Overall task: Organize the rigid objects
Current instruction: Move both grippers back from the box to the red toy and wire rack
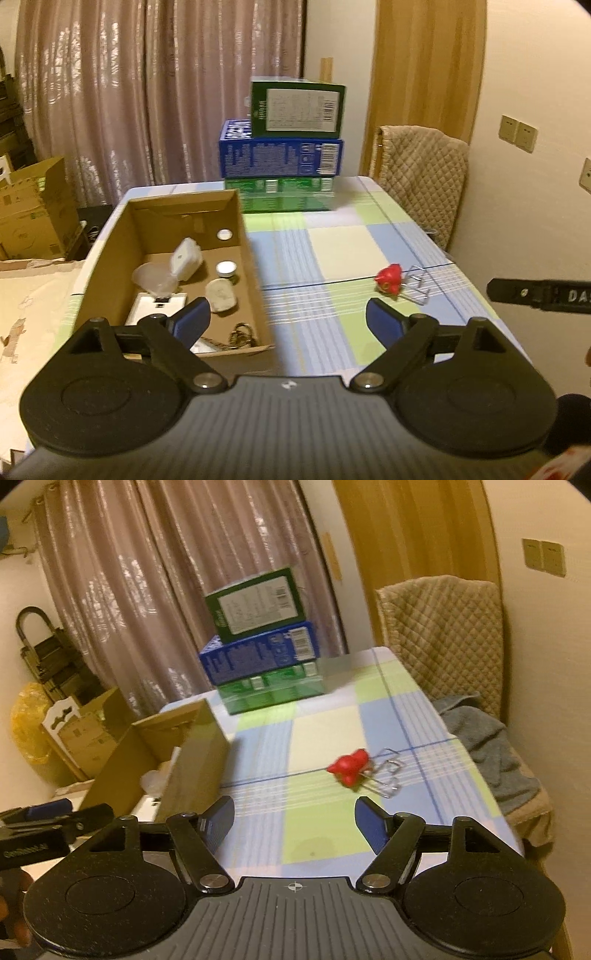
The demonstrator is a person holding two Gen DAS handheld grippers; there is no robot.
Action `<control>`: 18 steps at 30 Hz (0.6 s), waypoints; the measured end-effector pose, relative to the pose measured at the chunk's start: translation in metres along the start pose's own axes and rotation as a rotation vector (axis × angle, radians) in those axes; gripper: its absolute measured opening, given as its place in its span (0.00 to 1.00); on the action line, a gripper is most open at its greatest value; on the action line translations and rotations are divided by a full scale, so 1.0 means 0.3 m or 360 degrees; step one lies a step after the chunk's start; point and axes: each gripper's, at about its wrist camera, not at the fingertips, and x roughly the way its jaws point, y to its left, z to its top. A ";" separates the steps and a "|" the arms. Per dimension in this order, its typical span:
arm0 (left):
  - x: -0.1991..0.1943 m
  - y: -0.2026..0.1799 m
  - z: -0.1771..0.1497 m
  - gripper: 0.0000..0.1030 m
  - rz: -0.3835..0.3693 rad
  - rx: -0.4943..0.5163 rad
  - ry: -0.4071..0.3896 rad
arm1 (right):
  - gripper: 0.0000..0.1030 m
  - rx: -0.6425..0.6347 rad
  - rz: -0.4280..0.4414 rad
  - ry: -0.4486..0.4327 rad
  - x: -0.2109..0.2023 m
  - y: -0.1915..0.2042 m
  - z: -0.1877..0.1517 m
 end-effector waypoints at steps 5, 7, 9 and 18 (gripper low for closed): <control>0.057 -0.070 0.009 0.87 -0.0063 0.0042 0.0019 | 0.68 0.0053 -0.0068 0.0011 0.016 -0.083 -0.007; 0.085 -0.099 0.010 0.87 -0.0084 0.0055 0.0026 | 0.68 0.0074 -0.0090 0.0011 0.022 -0.115 -0.006; 0.112 -0.127 0.010 0.87 -0.0102 0.0069 0.0034 | 0.68 0.0078 -0.0109 0.0018 0.031 -0.144 -0.005; 0.274 -0.222 0.028 0.87 -0.0186 0.0108 0.0084 | 0.68 0.0056 -0.0179 0.0067 0.115 -0.250 -0.007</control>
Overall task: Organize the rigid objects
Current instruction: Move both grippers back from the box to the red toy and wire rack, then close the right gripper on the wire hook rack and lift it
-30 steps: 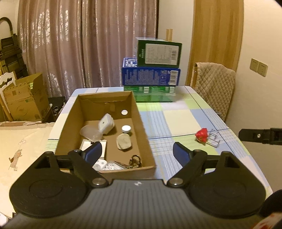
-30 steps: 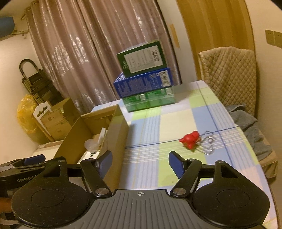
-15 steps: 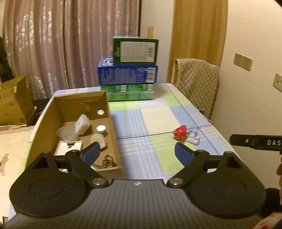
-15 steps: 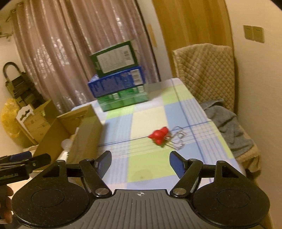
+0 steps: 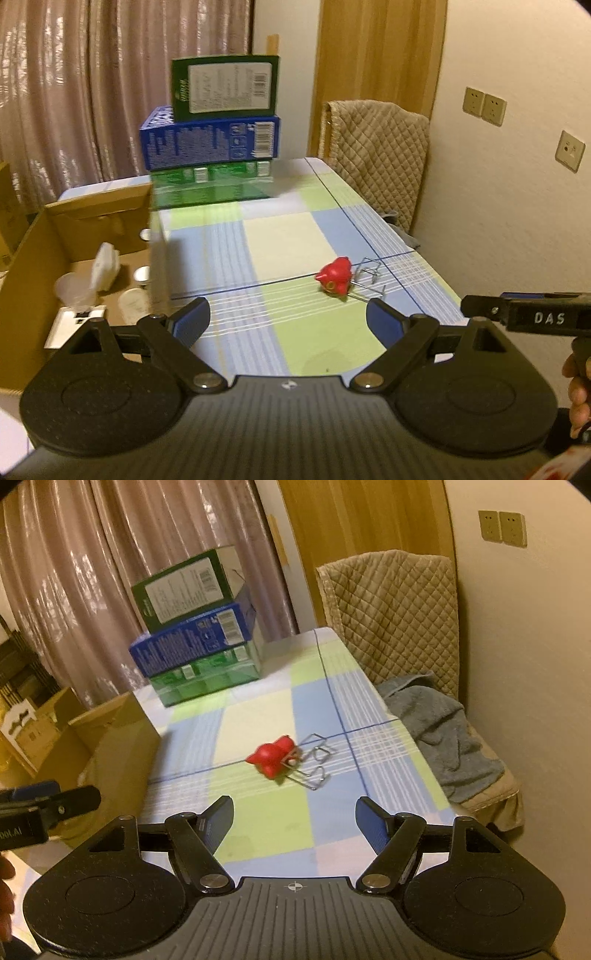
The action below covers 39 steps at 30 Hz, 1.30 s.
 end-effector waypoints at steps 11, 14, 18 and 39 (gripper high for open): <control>0.255 -0.065 0.035 0.87 -0.0049 0.0116 0.0087 | 0.68 -0.0356 0.0039 0.0037 0.209 -0.077 0.044; 0.324 -0.074 0.041 0.87 -0.0031 0.0129 0.0102 | 0.68 -0.0465 0.0081 0.0045 0.281 -0.098 0.050; 0.409 -0.082 0.040 0.87 -0.0018 0.0146 0.0127 | 0.68 -0.0585 0.0150 0.0071 0.376 -0.115 0.056; 0.642 -0.039 0.001 0.87 0.0035 0.0047 0.0211 | 0.79 -0.0882 0.0345 0.0082 0.730 -0.135 0.092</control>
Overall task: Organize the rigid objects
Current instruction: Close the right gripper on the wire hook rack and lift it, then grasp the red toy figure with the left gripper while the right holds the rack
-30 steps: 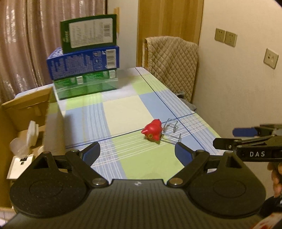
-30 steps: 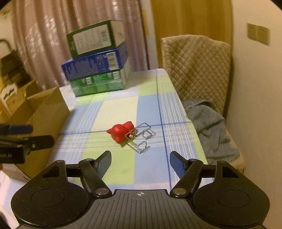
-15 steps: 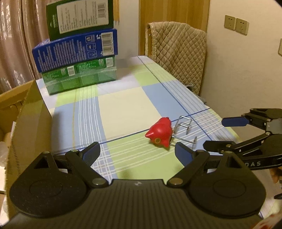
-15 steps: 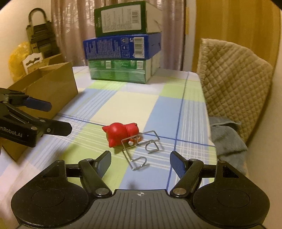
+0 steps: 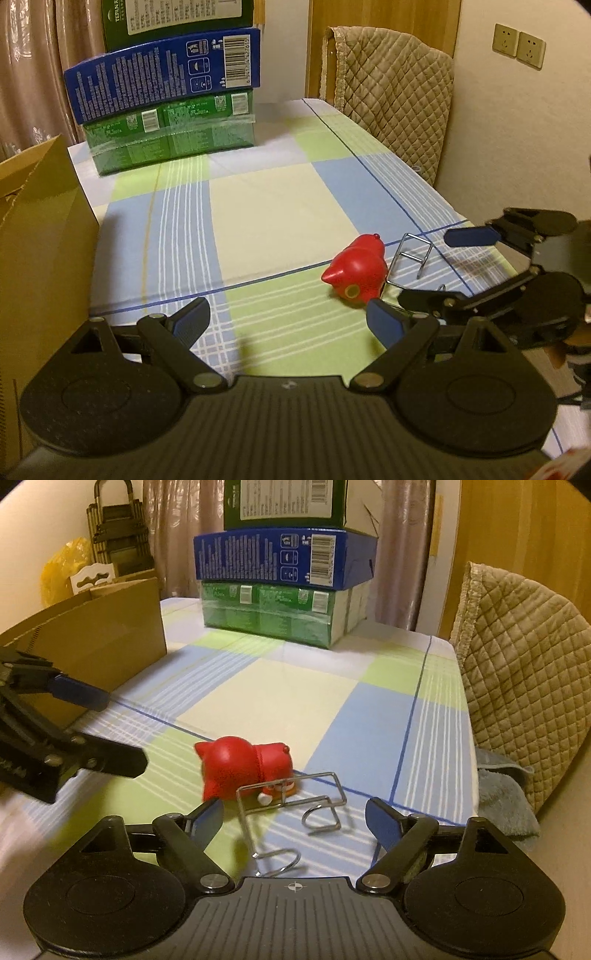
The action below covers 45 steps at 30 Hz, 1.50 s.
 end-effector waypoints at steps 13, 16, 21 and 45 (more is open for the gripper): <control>0.032 0.009 -0.005 0.87 -0.0009 -0.0042 0.0021 | 0.64 -0.0057 0.0076 0.0021 0.052 -0.026 0.009; 0.038 0.008 -0.007 0.87 -0.0012 -0.0043 0.0025 | 0.63 -0.0034 0.0059 0.0009 0.045 -0.029 0.009; 0.059 0.006 -0.003 0.87 -0.0048 -0.0027 0.0028 | 0.63 0.0097 -0.0074 -0.0013 -0.009 -0.030 0.001; 0.248 -0.125 0.085 0.51 -0.0310 0.0300 -0.0011 | 0.63 0.0713 -0.0384 -0.0055 -0.162 -0.086 -0.040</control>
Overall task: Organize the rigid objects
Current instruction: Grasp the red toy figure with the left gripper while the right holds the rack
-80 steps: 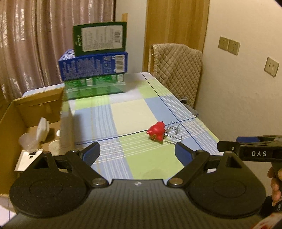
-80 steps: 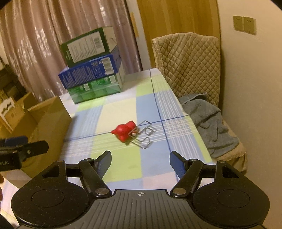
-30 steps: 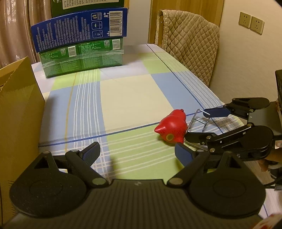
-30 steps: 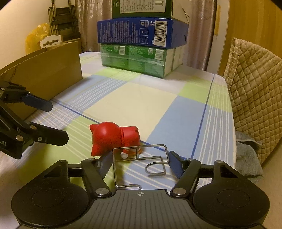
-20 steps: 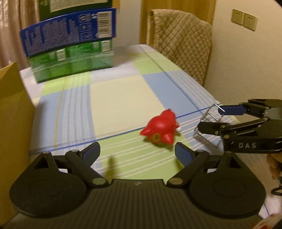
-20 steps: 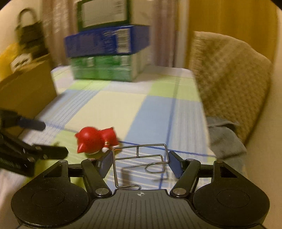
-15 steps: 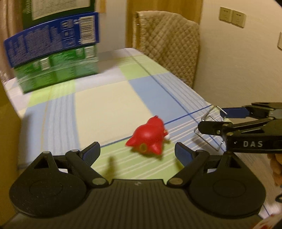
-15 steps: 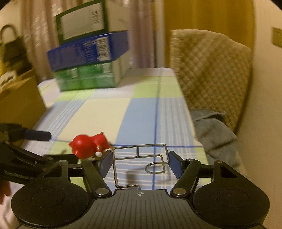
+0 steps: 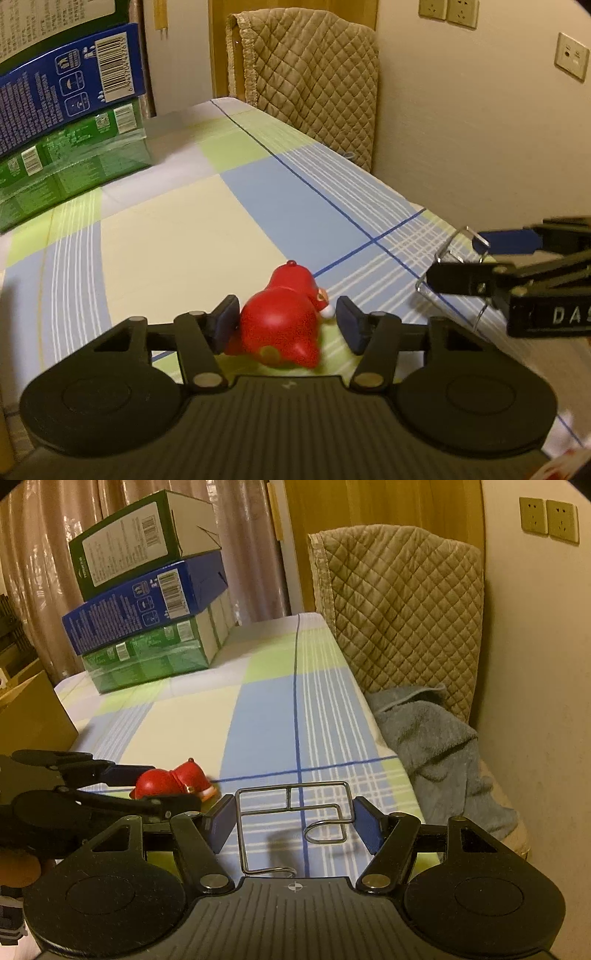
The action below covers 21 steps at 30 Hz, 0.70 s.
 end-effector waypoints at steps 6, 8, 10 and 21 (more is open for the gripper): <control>-0.055 -0.014 -0.035 0.40 0.0077 -0.0034 0.0029 | 0.63 0.0032 0.0004 0.0017 -0.003 -0.006 -0.005; -0.089 -0.015 -0.067 0.40 0.0093 -0.0053 0.0032 | 0.63 0.0017 0.0019 0.0030 -0.004 0.006 -0.011; -0.127 -0.023 -0.103 0.40 0.0124 -0.0067 0.0034 | 0.63 -0.0001 0.0037 0.0043 -0.005 0.021 -0.015; -0.305 -0.071 -0.263 0.43 0.0194 -0.0053 0.0057 | 0.63 0.0019 0.0110 0.0052 -0.076 0.114 -0.056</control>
